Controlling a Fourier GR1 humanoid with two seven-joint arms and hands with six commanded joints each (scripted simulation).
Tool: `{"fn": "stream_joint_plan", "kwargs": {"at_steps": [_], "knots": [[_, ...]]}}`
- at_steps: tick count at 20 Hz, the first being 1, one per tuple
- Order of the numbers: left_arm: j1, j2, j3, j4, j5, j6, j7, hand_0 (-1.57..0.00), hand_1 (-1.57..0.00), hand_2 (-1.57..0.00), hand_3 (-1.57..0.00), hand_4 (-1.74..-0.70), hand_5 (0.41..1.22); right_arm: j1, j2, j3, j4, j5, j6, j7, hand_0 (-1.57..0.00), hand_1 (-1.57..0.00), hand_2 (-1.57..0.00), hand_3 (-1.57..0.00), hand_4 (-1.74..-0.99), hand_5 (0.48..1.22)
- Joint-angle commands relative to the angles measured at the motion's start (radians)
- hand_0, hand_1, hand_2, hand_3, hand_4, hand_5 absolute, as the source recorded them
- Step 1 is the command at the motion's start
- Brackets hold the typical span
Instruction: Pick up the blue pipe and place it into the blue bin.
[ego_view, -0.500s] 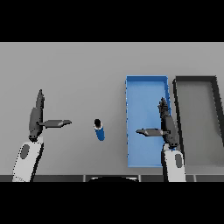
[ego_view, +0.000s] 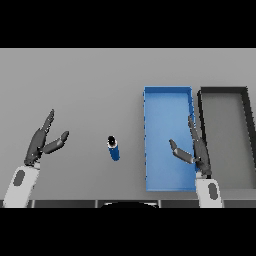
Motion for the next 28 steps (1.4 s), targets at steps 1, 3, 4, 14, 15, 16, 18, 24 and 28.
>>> {"fn": "stream_joint_plan", "kwargs": {"at_steps": [1, 3, 4, 14, 15, 16, 18, 24, 28], "knots": [[-0.001, 0.005, -0.001, 0.009, 0.001, -0.014, -0.005, 0.00, 0.00, 0.00, 0.00, -0.96, 0.592, 0.010, -0.008, 0.001, -0.008, 0.005, 0.003, 0.008, 0.00, 0.00, 0.00, 0.00, -1.193, 0.622], [0.003, 0.003, -0.013, 0.002, -0.004, -0.023, -0.008, 0.00, 0.00, 0.00, 0.00, -0.96, 0.594, 0.011, -0.003, 0.007, -0.022, 0.004, 0.004, 0.029, 0.00, 0.00, 0.00, 0.00, -1.206, 0.625], [0.011, 0.014, -0.015, -0.009, 0.010, -0.049, -0.018, 0.00, 0.00, 0.00, 0.00, -0.96, 0.593, 0.012, 0.000, 0.014, -0.025, 0.013, 0.000, 0.033, 0.00, 0.00, 0.00, 0.00, -1.203, 0.625], [0.056, 0.036, -0.197, -0.168, -0.030, -0.220, 0.061, 0.00, 0.00, 0.00, 0.00, -1.13, 0.485, -0.001, -0.004, 0.018, -0.026, 0.020, 0.002, 0.054, 0.00, 0.00, 0.00, 0.00, -1.174, 0.618], [0.060, 0.034, -0.207, -0.176, -0.040, -0.219, 0.066, 0.00, 0.00, 0.00, 0.00, -1.13, 0.475, 0.008, -0.007, 0.015, -0.031, 0.016, 0.003, 0.049, 0.00, 0.00, 0.00, 0.00, -1.182, 0.618], [0.047, 0.016, -0.229, -0.173, -0.051, -0.223, 0.092, 0.00, 0.00, 0.00, 0.00, -1.14, 0.464, 0.010, -0.008, 0.014, -0.028, 0.012, 0.009, 0.057, 0.00, 0.00, 0.00, 0.00, -1.189, 0.619], [0.044, -0.021, -0.265, -0.165, -0.076, -0.225, 0.091, 0.00, 0.00, 0.00, 0.00, -1.14, 0.450, 0.014, -0.008, 0.012, -0.032, 0.012, 0.006, 0.053, 0.00, 0.00, 0.00, 0.00, -1.197, 0.615], [-0.023, -0.154, -0.318, -0.076, -0.133, -0.195, 0.077, 0.00, 0.00, 0.00, 0.00, -1.16, 0.460, 0.009, -0.003, 0.013, -0.029, 0.008, 0.009, 0.065, 0.00, 0.00, 0.00, 0.00, -1.211, 0.622], [-0.076, -0.230, -0.331, -0.007, -0.145, -0.186, 0.065, 0.00, 0.00, 0.00, 0.00, -1.13, 0.459, 0.029, -0.013, 0.005, -0.045, 0.004, 0.011, 0.046, 0.00, 0.00, 0.00, 0.00, -1.210, 0.631]]}}
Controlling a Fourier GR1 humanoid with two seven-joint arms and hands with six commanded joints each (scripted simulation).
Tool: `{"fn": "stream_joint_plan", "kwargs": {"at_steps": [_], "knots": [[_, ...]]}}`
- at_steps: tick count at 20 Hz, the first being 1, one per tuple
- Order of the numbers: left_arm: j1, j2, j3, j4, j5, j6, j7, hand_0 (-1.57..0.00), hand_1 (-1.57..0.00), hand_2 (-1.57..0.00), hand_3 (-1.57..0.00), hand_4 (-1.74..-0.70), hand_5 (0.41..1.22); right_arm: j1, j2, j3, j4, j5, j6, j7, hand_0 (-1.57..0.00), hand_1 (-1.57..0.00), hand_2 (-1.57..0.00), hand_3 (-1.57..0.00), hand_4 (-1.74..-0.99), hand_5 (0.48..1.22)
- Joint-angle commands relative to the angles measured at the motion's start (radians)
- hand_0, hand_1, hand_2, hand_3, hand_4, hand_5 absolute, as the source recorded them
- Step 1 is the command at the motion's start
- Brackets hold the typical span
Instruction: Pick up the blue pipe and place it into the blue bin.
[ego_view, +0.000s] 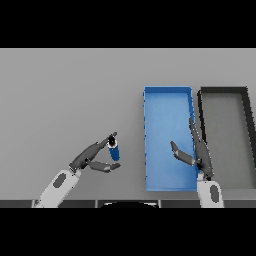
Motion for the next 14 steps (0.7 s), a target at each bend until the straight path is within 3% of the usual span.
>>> {"fn": "stream_joint_plan", "kwargs": {"at_steps": [1, 6, 10, 12, 13, 14], "knots": [[-0.007, -0.015, -0.007, 0.019, -0.010, 0.003, -0.004, 0.00, 0.00, 0.00, 0.00, -1.12, 0.456, 0.002, 0.005, 0.005, -0.002, 0.003, 0.000, -0.001, 0.00, 0.00, 0.00, 0.00, -1.211, 0.634], [-0.059, -0.078, -0.023, 0.118, -0.064, 0.035, 0.007, 0.00, 0.00, 0.00, 0.00, -1.06, 0.420, 0.002, -0.004, -0.005, -0.001, 0.000, -0.001, -0.006, 0.00, 0.00, 0.00, 0.00, -1.214, 0.645], [-0.066, -0.121, -0.013, 0.150, -0.031, 0.022, -0.053, 0.00, 0.00, -0.05, -0.04, -1.14, 0.502, 0.017, -0.003, 0.000, -0.003, 0.008, -0.002, -0.029, 0.00, 0.00, 0.00, 0.00, -1.210, 0.653], [-0.063, -0.161, -0.008, 0.169, -0.007, 0.023, -0.066, -0.01, -0.16, -0.31, -0.28, -1.24, 0.613, 0.003, -0.004, -0.003, -0.007, -0.002, 0.002, -0.016, 0.00, 0.00, 0.00, 0.00, -1.217, 0.655], [-0.061, -0.166, 0.005, 0.159, 0.020, 0.018, -0.067, -0.12, -0.32, -0.49, -0.53, -1.28, 0.735, 0.008, -0.006, -0.006, -0.003, -0.002, 0.002, -0.017, 0.00, 0.00, 0.00, 0.00, -1.220, 0.656], [-0.060, -0.180, 0.009, 0.157, 0.031, 0.024, -0.065, -0.36, -0.55, -0.69, -0.74, -1.37, 0.832, 0.007, 0.002, 0.001, 0.002, 0.008, -0.004, -0.010, 0.00, 0.00, 0.00, 0.00, -1.220, 0.656]]}}
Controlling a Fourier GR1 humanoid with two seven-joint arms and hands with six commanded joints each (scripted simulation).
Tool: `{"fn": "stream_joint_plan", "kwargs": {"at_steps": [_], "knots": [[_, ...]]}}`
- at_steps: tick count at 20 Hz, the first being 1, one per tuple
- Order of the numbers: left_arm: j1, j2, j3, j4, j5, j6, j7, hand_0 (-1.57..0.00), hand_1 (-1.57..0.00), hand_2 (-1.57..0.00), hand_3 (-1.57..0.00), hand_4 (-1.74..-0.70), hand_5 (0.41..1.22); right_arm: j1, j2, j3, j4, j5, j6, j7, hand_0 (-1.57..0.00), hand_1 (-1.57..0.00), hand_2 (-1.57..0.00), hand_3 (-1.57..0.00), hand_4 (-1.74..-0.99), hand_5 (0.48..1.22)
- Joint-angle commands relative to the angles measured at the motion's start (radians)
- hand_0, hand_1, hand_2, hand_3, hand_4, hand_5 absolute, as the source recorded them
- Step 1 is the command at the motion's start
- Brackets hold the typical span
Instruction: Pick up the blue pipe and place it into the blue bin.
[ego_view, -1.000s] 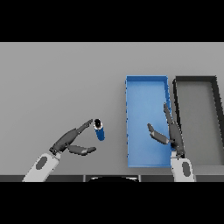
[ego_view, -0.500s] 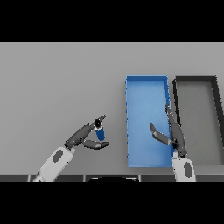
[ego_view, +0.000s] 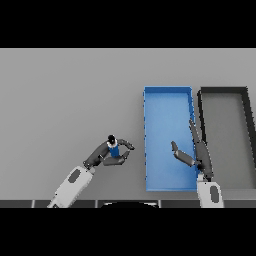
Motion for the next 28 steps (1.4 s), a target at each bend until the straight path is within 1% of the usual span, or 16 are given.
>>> {"fn": "stream_joint_plan", "kwargs": {"at_steps": [1, 2, 4, 5, 6, 8, 9, 11, 13, 15, 17, 19, 24, 25, 27, 28], "knots": [[-0.002, -0.003, 0.000, 0.010, -0.001, 0.001, 0.008, -0.60, -0.75, -0.87, -0.91, -1.44, 0.910, -0.006, -0.004, -0.004, 0.007, -0.001, 0.001, 0.006, 0.00, 0.00, 0.00, 0.00, -1.219, 0.657], [0.005, -0.007, -0.003, 0.012, 0.001, 0.001, 0.015, -0.80, -0.92, -1.01, -1.03, -1.50, 0.972, -0.009, -0.004, -0.007, 0.005, -0.010, 0.004, -0.004, 0.00, 0.00, 0.00, 0.00, -1.224, 0.658], [0.015, -0.014, -0.024, 0.003, -0.010, 0.012, 0.003, -1.07, -1.15, -1.21, -1.19, -1.58, 1.062, -0.014, -0.005, -0.015, 0.010, -0.027, 0.012, 0.003, 0.00, 0.00, 0.00, 0.00, -1.233, 0.660], [0.022, -0.007, -0.035, -0.003, -0.030, 0.026, -0.022, -1.17, -1.24, -1.28, -1.27, -1.55, 1.094, -0.020, 0.000, -0.011, 0.013, -0.023, 0.008, 0.014, 0.00, 0.00, 0.00, 0.00, -1.228, 0.656], [0.017, -0.002, -0.035, -0.013, -0.030, 0.030, -0.026, -1.25, -1.30, -1.34, -1.33, -1.53, 1.119, -0.010, 0.003, -0.005, -0.005, -0.022, 0.009, 0.010, 0.00, 0.00, 0.00, 0.00, -1.224, 0.651], [0.018, -0.017, -0.042, -0.029, -0.050, 0.048, -0.039, -1.37, -1.40, -1.42, -1.42, -1.50, 1.156, -0.017, 0.018, 0.004, 0.017, -0.019, 0.009, 0.017, 0.00, 0.00, 0.00, 0.00, -1.221, 0.638], [0.026, -0.017, -0.039, -0.032, -0.054, 0.051, -0.062, -1.41, -1.43, -1.45, -1.45, -1.49, 1.169, -0.013, 0.003, -0.006, 0.006, -0.025, 0.013, 0.009, 0.00, 0.00, 0.00, 0.00, -1.220, 0.635], [0.013, -0.027, -0.036, -0.074, -0.056, 0.058, -0.057, -1.47, -1.48, -1.50, -1.49, -1.48, 1.188, -0.008, 0.004, -0.010, 0.007, -0.031, 0.014, 0.002, 0.00, 0.00, 0.00, 0.00, -1.219, 0.628], [0.005, -0.039, -0.032, -0.108, -0.050, 0.059, -0.066, -1.50, -1.51, -1.52, -1.52, -1.47, 1.200, -0.029, 0.008, -0.006, 0.015, -0.025, 0.010, 0.019, 0.00, 0.00, 0.00, 0.00, -1.229, 0.633], [-0.007, -0.039, -0.022, -0.142, -0.040, 0.054, -0.058, -1.53, -1.53, -1.54, -1.54, -1.47, 1.207, -0.014, -0.006, -0.009, 0.008, -0.015, 0.009, 0.007, 0.00, 0.00, 0.00, 0.00, -1.220, 0.638], [-0.040, -0.050, -0.018, -0.172, -0.026, 0.041, -0.018, -1.54, -1.55, -1.55, -1.55, -1.47, 1.212, -0.026, -0.008, -0.009, 0.017, -0.005, 0.004, 0.019, 0.00, 0.00, 0.00, 0.00, -1.204, 0.640], [-0.054, -0.045, -0.025, -0.217, -0.024, 0.022, -0.012, -1.55, -1.56, -1.56, -1.56, -1.47, 1.215, -0.022, -0.003, -0.004, 0.025, 0.008, -0.002, 0.005, 0.00, 0.00, 0.00, 0.00, -1.184, 0.643], [-0.080, -0.062, -0.040, -0.265, -0.037, 0.010, 0.075, -1.57, -1.57, -1.57, -1.57, -1.47, 1.219, -0.010, -0.017, -0.013, 0.016, 0.003, 0.004, -0.014, 0.00, 0.00, 0.00, 0.00, -1.155, 0.642], [-0.072, -0.055, -0.036, -0.279, -0.030, 0.003, 0.074, -1.57, -1.57, -1.57, -1.57, -1.47, 1.220, -0.014, -0.019, -0.016, 0.019, 0.000, 0.004, -0.015, 0.00, 0.00, 0.00, 0.00, -1.151, 0.643], [-0.081, -0.071, -0.032, -0.262, -0.040, 0.005, 0.100, -1.57, -1.57, -1.57, -1.57, -1.47, 1.220, -0.027, -0.026, -0.017, 0.021, -0.004, 0.011, -0.003, 0.00, 0.00, 0.00, 0.00, -1.141, 0.643], [-0.077, -0.073, -0.034, -0.256, -0.047, 0.000, 0.088, -1.57, -1.57, -1.57, -1.57, -1.47, 1.220, -0.034, -0.030, -0.017, 0.021, -0.007, 0.017, 0.004, 0.00, 0.00, 0.00, 0.00, -1.139, 0.643]]}}
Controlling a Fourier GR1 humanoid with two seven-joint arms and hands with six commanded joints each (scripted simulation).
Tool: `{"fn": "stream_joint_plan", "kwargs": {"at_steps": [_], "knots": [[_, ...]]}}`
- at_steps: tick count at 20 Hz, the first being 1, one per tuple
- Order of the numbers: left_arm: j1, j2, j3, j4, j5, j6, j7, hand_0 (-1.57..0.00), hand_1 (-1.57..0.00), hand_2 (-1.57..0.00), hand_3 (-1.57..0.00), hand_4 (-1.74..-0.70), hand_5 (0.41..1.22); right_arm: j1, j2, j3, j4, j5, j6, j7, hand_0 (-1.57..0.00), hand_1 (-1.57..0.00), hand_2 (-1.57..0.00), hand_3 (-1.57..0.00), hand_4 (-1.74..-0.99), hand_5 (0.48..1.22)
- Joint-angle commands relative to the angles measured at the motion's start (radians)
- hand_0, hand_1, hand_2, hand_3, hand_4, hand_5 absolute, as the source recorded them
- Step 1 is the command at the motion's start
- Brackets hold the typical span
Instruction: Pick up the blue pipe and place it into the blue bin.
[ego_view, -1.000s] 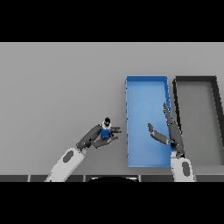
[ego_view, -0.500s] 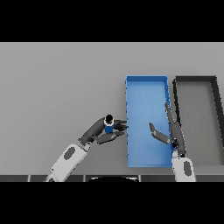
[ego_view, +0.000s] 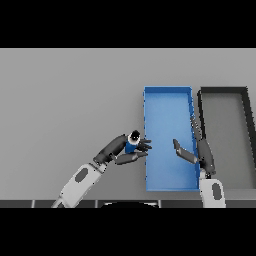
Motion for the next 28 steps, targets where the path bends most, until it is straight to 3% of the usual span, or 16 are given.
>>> {"fn": "stream_joint_plan", "kwargs": {"at_steps": [1, 4, 6, 8, 11, 15, 19, 22, 24, 28], "knots": [[-0.001, 0.006, 0.007, 0.003, 0.003, -0.008, 0.004, -1.57, -1.57, -1.57, -1.57, -1.47, 1.220, -0.007, -0.004, 0.001, 0.000, -0.004, 0.007, 0.008, 0.00, 0.00, 0.00, 0.00, -1.138, 0.643], [0.012, -0.004, 0.003, 0.008, -0.020, -0.013, -0.010, -1.57, -1.57, -1.57, -1.57, -1.47, 1.220, -0.023, -0.017, 0.000, -0.002, -0.015, 0.026, 0.035, 0.00, 0.00, 0.00, 0.00, -1.191, 0.642], [0.016, -0.004, 0.005, 0.007, -0.022, -0.025, -0.013, -1.57, -1.57, -1.57, -1.57, -1.47, 1.220, -0.024, -0.025, 0.001, -0.026, -0.034, 0.044, 0.012, 0.00, 0.00, -0.02, 0.00, -1.187, 0.642], [0.007, -0.009, 0.014, 0.005, -0.024, -0.030, -0.010, -1.57, -1.57, -1.57, -1.57, -1.47, 1.221, -0.039, -0.010, -0.005, -0.051, -0.189, 0.148, -0.002, 0.00, -0.01, -0.07, 0.00, -1.198, 0.641], [0.014, -0.012, 0.019, -0.011, -0.017, -0.043, 0.000, -1.57, -1.57, -1.57, -1.57, -1.47, 1.221, -0.101, -0.093, -0.018, -0.112, -0.412, 0.303, 0.132, 0.00, -0.03, -0.12, 0.00, -1.215, 0.607], [0.024, -0.011, 0.028, -0.010, -0.026, -0.058, -0.002, -1.57, -1.57, -1.57, -1.57, -1.47, 1.221, -0.232, -0.177, 0.019, -0.177, -0.602, 0.410, 0.279, 0.00, -0.01, -0.11, 0.00, -1.247, 0.568], [0.013, -0.026, 0.031, -0.009, -0.046, -0.065, 0.019, -1.57, -1.57, -1.57, -1.57, -1.47, 1.221, -0.359, -0.216, 0.082, -0.227, -0.623, 0.442, 0.369, 0.00, 0.00, -0.08, 0.00, -1.281, 0.558], [0.024, -0.035, 0.029, -0.021, -0.066, -0.063, 0.010, -1.57, -1.57, -1.57, -1.57, -1.47, 1.221, -0.425, -0.190, 0.135, -0.221, -0.611, 0.475, 0.376, 0.00, 0.00, -0.04, 0.00, -1.298, 0.559], [0.025, -0.035, 0.044, -0.004, -0.063, -0.075, -0.002, -1.57, -1.57, -1.57, -1.57, -1.47, 1.221, -0.461, -0.185, 0.164, -0.233, -0.648, 0.484, 0.416, 0.00, 0.00, -0.04, 0.00, -1.300, 0.560], [0.008, -0.043, 0.066, 0.010, -0.058, -0.102, -0.015, -1.57, -1.57, -1.57, -1.57, -1.46, 1.221, -0.538, -0.135, 0.222, -0.192, -0.646, 0.507, 0.454, 0.00, 0.00, -0.05, 0.00, -1.253, 0.554]]}}
